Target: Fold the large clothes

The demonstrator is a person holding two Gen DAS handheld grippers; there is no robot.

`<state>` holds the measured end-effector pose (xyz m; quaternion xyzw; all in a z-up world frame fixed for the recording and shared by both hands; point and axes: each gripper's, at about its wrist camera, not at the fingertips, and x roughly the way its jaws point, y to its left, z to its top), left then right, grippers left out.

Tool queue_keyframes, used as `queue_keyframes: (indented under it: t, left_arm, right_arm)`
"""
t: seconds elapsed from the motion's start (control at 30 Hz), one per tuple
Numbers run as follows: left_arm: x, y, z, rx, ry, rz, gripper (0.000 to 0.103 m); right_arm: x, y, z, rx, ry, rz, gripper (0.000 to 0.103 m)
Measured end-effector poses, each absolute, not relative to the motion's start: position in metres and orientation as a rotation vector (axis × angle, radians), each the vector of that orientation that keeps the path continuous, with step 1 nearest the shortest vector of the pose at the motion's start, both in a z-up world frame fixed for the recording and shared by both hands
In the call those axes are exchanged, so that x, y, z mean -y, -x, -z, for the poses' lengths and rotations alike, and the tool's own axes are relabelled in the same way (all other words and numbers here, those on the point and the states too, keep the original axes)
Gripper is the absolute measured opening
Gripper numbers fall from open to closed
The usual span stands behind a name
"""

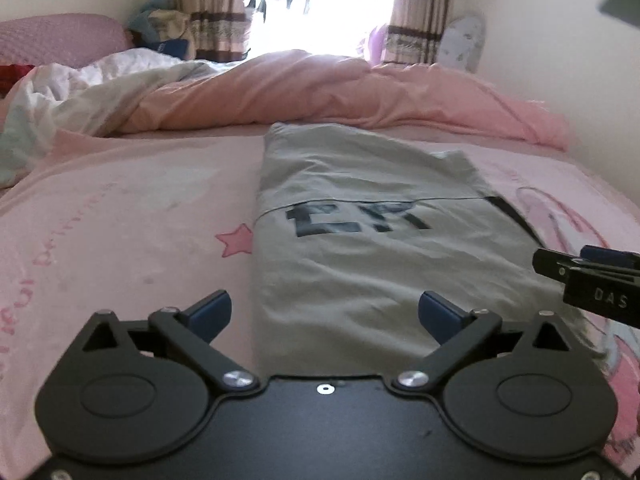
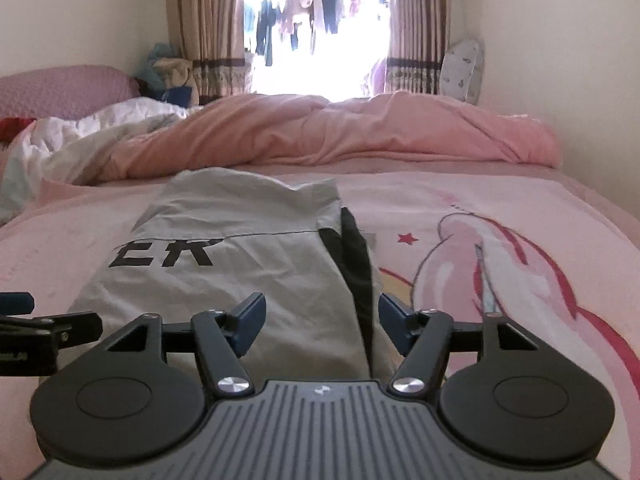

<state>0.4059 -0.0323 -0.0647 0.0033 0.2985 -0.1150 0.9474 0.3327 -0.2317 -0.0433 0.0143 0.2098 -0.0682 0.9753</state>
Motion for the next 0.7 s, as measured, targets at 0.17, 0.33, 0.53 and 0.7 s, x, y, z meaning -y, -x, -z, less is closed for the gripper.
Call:
queue_keyframes:
  t: [0.17,0.33,0.53,0.7]
  left_arm:
    - [0.038,-0.425,0.083,-0.686,0.000,0.241,0.102]
    - [0.031,-0.435,0.102,-0.732,0.083,0.263,0.103]
    - [0.026,-0.434,0.098,-0.740,0.115,0.263,0.102]
    - [0.025,-0.393,0.068,-0.633,0.064,0.266,0.099]
  right_arm:
    - [0.230,-0.354,0.067,-0.503,-0.031,0.140,0.074]
    - [0.233,-0.353,0.078,-0.487,-0.046,0.132,0.075]
    - [0.231,-0.347,0.072,-0.482,-0.040,0.137,0.075]
    - [0.228,-0.317,0.058,-0.442,-0.035,0.147,0.073]
